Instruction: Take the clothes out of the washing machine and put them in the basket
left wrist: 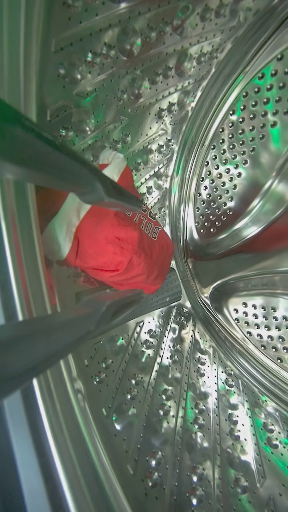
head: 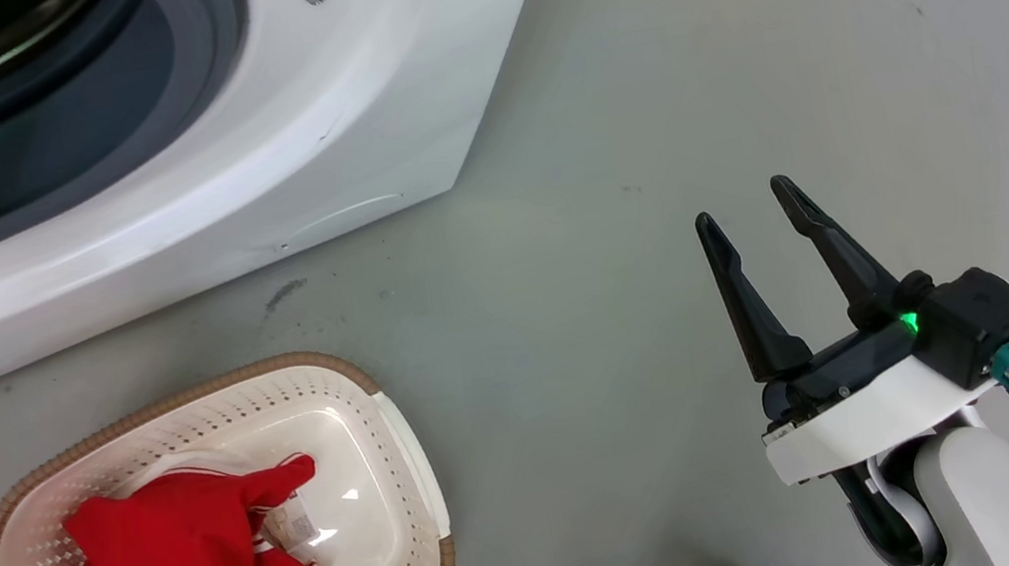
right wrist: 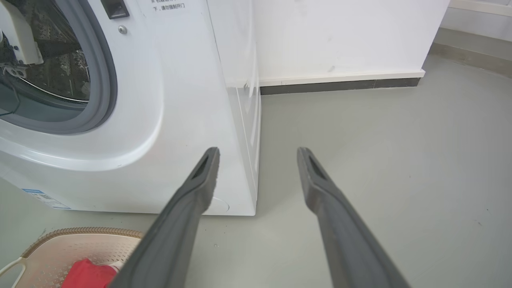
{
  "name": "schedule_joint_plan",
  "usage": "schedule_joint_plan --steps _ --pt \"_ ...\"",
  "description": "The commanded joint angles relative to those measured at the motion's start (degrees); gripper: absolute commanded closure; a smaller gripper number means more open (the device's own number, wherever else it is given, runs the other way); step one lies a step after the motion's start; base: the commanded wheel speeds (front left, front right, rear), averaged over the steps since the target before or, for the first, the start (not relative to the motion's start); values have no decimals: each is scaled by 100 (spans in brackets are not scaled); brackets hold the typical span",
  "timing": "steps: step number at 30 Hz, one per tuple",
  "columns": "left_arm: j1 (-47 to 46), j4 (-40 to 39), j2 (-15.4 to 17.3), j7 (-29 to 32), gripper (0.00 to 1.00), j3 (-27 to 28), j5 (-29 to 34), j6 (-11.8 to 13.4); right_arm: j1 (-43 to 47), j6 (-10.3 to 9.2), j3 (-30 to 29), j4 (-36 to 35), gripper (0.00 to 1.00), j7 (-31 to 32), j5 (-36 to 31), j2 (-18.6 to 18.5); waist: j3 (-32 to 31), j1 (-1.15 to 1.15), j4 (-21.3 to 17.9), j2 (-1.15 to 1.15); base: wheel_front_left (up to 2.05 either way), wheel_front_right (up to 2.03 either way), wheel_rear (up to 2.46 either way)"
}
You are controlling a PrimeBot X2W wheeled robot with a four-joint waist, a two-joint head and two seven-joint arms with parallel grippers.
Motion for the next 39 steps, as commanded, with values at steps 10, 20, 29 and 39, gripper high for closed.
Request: schedule_joint_plan --steps 10,20,29,39 --pt "-993 324 460 869 0 -337 274 -285 -89 -4 136 -108 0 -11 250 2 695 0 -234 0 0 0 0" --pt "-2027 448 981 2061 0 -756 618 -494 -125 -4 364 -257 0 -11 529 3 1410 0 -609 0 0 0 0" --pt "-2541 450 1267 2758 0 -932 656 -591 37 -4 570 -315 0 -11 687 3 1740 0 -883 0 0 0 0" --pt "-2538 411 1317 2975 100 -927 489 -564 170 -4 599 -344 0 -11 706 3 1779 0 -937 0 0 0 0"
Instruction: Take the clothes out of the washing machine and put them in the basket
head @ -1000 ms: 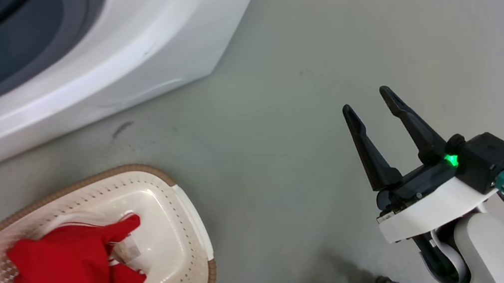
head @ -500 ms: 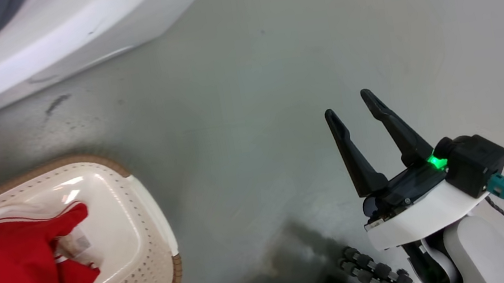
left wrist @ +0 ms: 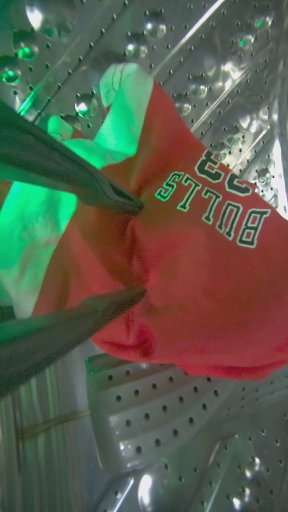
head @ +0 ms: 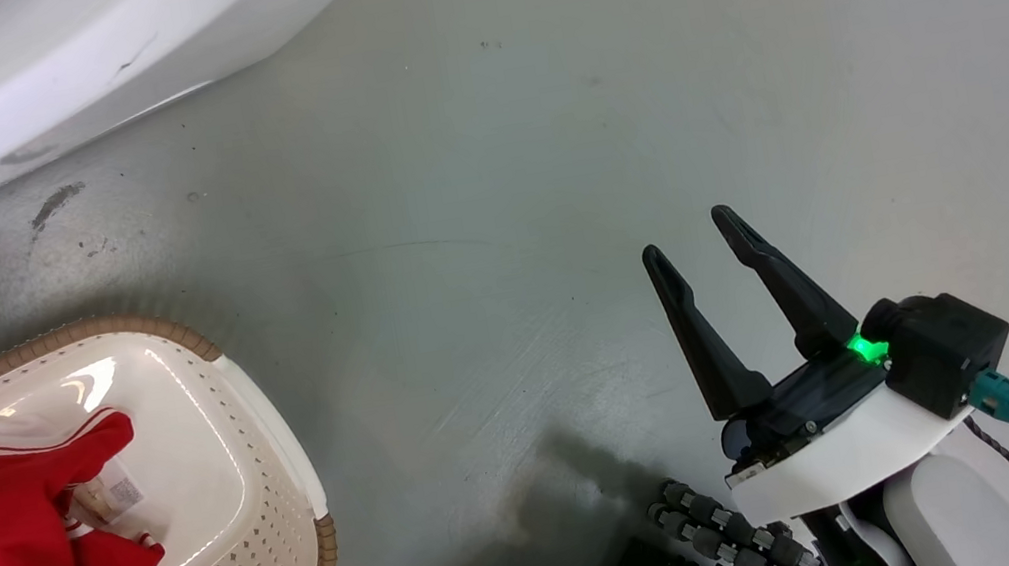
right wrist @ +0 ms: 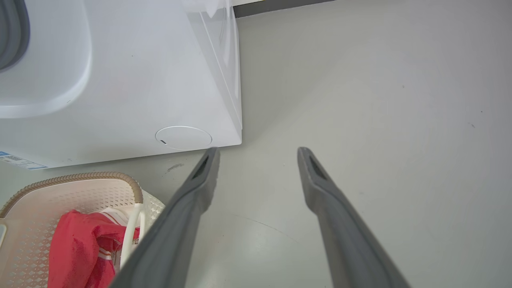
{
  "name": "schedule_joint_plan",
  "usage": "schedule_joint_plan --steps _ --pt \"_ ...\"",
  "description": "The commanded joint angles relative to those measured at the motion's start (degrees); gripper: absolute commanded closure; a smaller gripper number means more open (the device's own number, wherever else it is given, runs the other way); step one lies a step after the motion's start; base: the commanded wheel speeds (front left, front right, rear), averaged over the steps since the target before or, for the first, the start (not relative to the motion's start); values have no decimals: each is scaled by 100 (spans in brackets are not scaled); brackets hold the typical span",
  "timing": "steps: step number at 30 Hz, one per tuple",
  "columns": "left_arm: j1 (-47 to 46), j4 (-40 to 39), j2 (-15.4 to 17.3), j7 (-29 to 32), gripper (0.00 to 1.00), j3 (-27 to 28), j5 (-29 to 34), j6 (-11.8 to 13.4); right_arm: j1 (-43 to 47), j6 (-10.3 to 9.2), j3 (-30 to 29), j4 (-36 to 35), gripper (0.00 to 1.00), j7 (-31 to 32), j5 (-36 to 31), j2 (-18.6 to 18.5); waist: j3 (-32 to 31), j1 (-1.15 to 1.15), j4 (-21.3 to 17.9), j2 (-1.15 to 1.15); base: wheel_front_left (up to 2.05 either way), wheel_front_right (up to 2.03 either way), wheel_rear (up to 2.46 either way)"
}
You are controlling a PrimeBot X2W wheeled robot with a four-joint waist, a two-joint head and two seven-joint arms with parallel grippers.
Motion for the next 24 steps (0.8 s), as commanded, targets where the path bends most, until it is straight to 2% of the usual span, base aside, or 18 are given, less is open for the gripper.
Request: schedule_joint_plan --steps 1,6,12,18,24 --pt "103 -7 48 -91 100 14 -33 58 0 -4 8 0 0 -11 20 5 0 0 -4 0 0 0 0" --pt "220 -111 39 -487 100 57 -119 214 -93 -4 78 36 0 -11 102 5 -145 0 6 0 0 0 0" --pt "592 -162 -130 -1365 100 248 -380 386 -135 -4 -73 122 0 -11 -27 4 -500 0 162 0 0 0 0" --pt "1505 -11 -609 -2376 100 640 -934 510 -154 -4 -253 256 0 -11 -212 1 -1182 0 448 0 0 0 0" --pt "2449 128 -1138 -3083 100 904 -1389 450 -22 -4 -397 454 0 -11 -439 -1 -1944 0 766 0 0 0 0"
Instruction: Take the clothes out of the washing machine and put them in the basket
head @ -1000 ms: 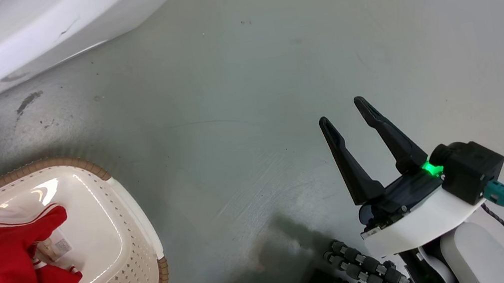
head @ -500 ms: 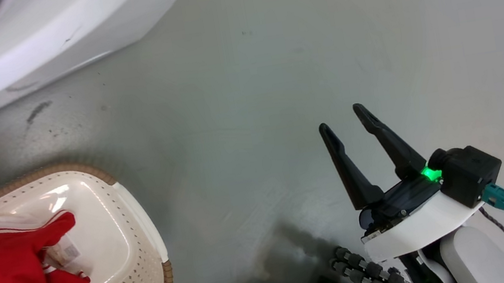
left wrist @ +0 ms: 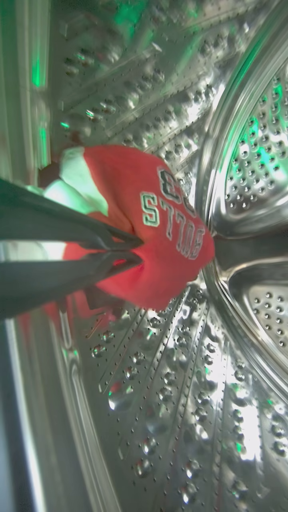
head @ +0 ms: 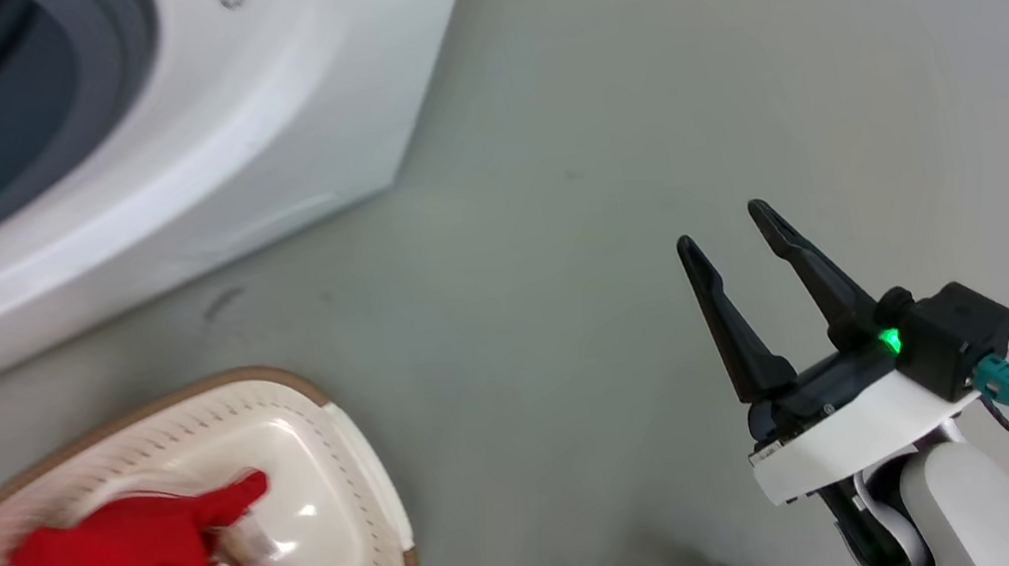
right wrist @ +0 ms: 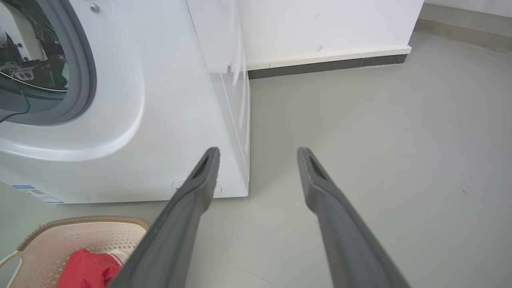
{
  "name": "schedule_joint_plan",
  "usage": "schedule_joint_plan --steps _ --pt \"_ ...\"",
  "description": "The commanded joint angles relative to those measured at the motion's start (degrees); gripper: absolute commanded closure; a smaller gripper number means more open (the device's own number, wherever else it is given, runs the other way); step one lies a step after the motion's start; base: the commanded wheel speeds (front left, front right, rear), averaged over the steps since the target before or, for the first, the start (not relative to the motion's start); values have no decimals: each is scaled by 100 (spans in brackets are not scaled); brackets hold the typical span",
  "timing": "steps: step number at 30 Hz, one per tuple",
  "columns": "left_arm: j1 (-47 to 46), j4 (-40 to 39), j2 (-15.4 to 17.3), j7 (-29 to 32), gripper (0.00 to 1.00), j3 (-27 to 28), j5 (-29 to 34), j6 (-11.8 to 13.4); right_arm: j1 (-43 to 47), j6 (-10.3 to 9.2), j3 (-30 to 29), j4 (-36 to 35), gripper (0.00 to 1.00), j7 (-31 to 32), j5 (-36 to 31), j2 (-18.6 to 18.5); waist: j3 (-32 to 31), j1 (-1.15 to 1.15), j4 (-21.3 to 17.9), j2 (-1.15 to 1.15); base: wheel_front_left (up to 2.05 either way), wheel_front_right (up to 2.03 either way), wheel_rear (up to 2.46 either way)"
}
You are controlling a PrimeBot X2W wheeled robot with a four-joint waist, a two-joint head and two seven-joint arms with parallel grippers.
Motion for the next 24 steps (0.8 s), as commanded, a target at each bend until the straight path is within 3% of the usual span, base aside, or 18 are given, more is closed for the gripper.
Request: schedule_joint_plan --steps 1,14,24 --pt "405 48 -180 -257 100 66 -114 1 100 -4 -57 94 0 -11 -122 -8 -662 0 364 0 0 0 0" --pt "1796 -165 -782 -929 100 350 -505 8 409 -4 -303 274 0 184 -439 -9 -1842 0 813 0 0 0 0" --pt "3380 -2527 -980 -945 100 981 -265 339 712 -4 -477 151 0 386 -518 -8 -2479 0 1085 0 0 0 0"
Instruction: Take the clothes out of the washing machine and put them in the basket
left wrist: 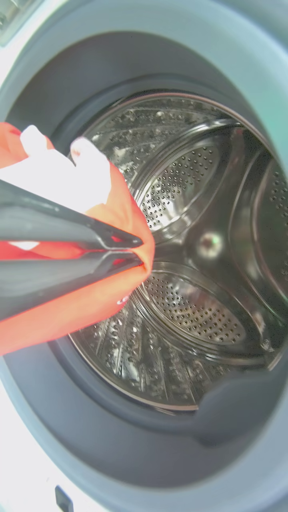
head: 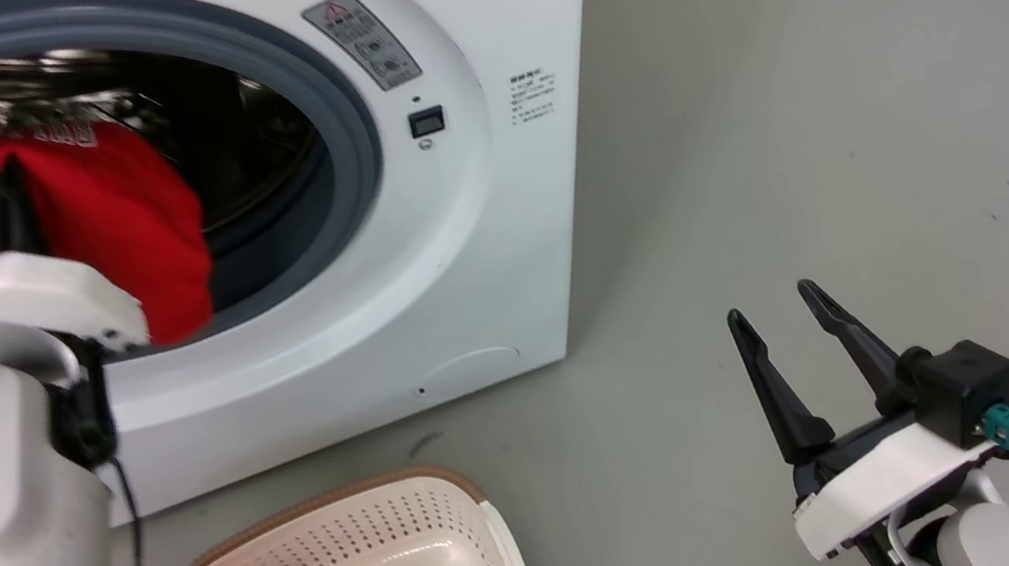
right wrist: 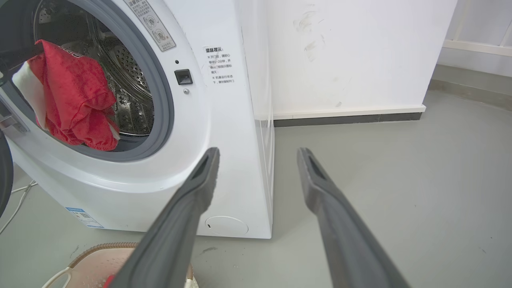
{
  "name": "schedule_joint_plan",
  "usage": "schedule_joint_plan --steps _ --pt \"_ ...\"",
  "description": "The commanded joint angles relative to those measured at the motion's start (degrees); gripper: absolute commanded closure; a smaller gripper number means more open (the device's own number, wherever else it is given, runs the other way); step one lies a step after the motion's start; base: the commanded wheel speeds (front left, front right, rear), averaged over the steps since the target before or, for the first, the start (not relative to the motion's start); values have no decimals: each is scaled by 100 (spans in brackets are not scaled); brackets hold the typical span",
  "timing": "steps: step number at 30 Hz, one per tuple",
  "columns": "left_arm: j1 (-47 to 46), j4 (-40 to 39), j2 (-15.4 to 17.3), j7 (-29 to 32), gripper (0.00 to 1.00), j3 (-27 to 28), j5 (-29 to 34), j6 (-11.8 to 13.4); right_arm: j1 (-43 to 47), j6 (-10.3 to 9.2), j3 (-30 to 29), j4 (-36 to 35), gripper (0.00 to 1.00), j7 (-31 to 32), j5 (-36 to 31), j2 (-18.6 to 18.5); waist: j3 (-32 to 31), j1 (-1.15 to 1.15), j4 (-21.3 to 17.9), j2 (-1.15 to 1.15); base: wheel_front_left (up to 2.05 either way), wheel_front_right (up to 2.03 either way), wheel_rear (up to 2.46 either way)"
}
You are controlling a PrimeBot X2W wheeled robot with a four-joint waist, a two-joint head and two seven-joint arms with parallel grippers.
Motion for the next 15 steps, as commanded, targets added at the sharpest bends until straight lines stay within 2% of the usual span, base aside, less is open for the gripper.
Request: schedule_joint_plan --steps 1,8,15 --pt "262 -293 -91 -24 100 66 52 59 102 -4 -39 -29 0 21 -35 -7 -164 1 118 0 0 0 0" --pt "1345 -1738 -314 -21 100 226 238 281 310 -4 -123 -77 0 120 -58 -6 -524 1 316 0 0 0 0" --pt "2671 -3304 -588 49 100 143 254 690 523 -4 -201 -175 0 258 -120 -5 -794 1 578 0 0 0 0"
